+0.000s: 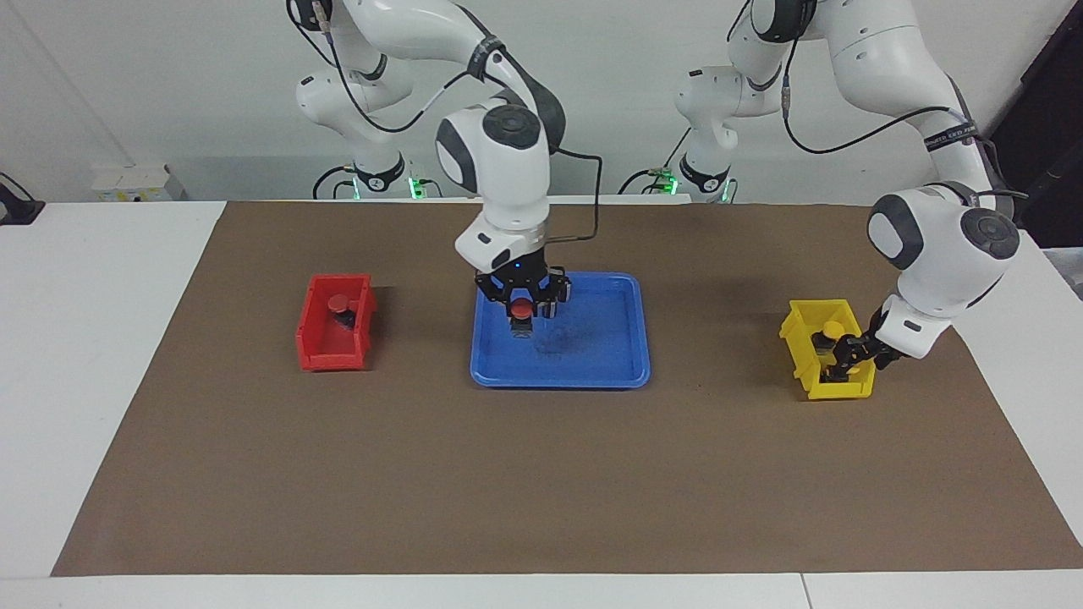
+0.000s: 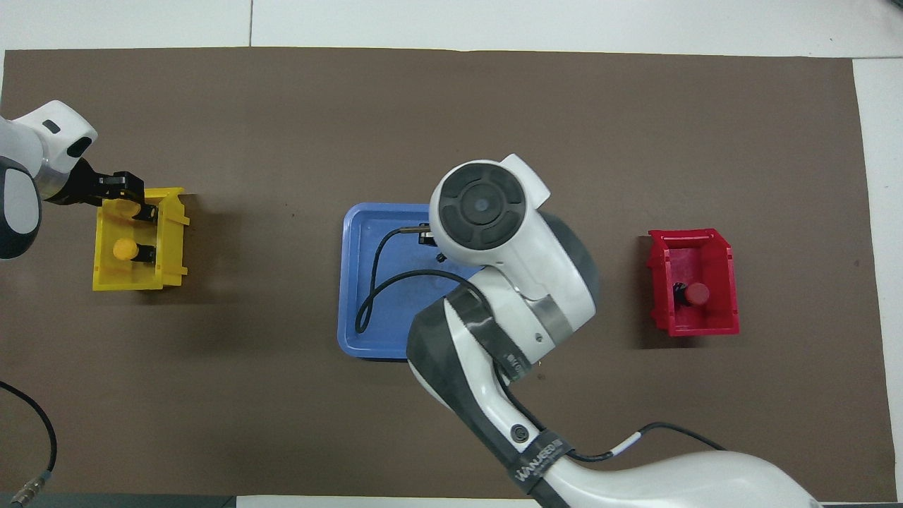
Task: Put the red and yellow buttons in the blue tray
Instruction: 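Lower the red button into the tray while the left gripper grasps yellow button, then carry the yellow button to the tray while the right gripper returns to holder, then release the yellow button in the tray with the left gripper, then return the left gripper to the yellow holder while the right gripper grasps red button, then carry the second red button to the tray while the left gripper grasps yellow button, then release the red button in the tray and withdraw the right gripper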
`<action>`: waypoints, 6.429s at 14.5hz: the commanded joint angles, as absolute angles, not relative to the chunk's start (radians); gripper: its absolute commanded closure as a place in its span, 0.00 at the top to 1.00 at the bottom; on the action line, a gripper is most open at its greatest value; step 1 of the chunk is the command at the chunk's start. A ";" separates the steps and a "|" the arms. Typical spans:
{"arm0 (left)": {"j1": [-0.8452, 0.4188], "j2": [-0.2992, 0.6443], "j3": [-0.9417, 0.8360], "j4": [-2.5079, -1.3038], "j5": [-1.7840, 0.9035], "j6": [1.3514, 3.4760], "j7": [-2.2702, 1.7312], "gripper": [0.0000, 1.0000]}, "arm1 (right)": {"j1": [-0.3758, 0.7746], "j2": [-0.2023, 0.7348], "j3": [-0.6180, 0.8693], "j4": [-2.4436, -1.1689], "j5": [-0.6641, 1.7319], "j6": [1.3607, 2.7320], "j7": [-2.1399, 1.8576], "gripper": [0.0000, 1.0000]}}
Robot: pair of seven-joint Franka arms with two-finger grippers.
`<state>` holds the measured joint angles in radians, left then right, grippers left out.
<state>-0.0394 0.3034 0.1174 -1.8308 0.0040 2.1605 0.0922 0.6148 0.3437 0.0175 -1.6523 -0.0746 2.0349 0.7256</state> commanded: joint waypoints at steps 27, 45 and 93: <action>-0.638 0.331 0.100 -1.661 -0.141 2.121 -0.531 0.01 | 0.096 -0.210 0.003 -2.233 -0.019 2.084 -0.005 0.78; -0.640 0.192 0.117 -1.753 -0.141 1.932 -0.514 1.00 | 0.012 -0.144 0.002 -2.437 -0.018 2.350 -0.002 0.64; -0.034 0.072 0.124 -2.178 -0.026 2.324 0.138 0.68 | 0.502 0.233 0.008 -1.830 -0.120 2.065 0.583 1.00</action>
<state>-0.0339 0.0817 0.1210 -2.1523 -0.0489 2.2888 0.1499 0.5344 0.2675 0.0050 -1.9130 -0.1009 2.1687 0.5666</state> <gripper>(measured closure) 0.317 0.194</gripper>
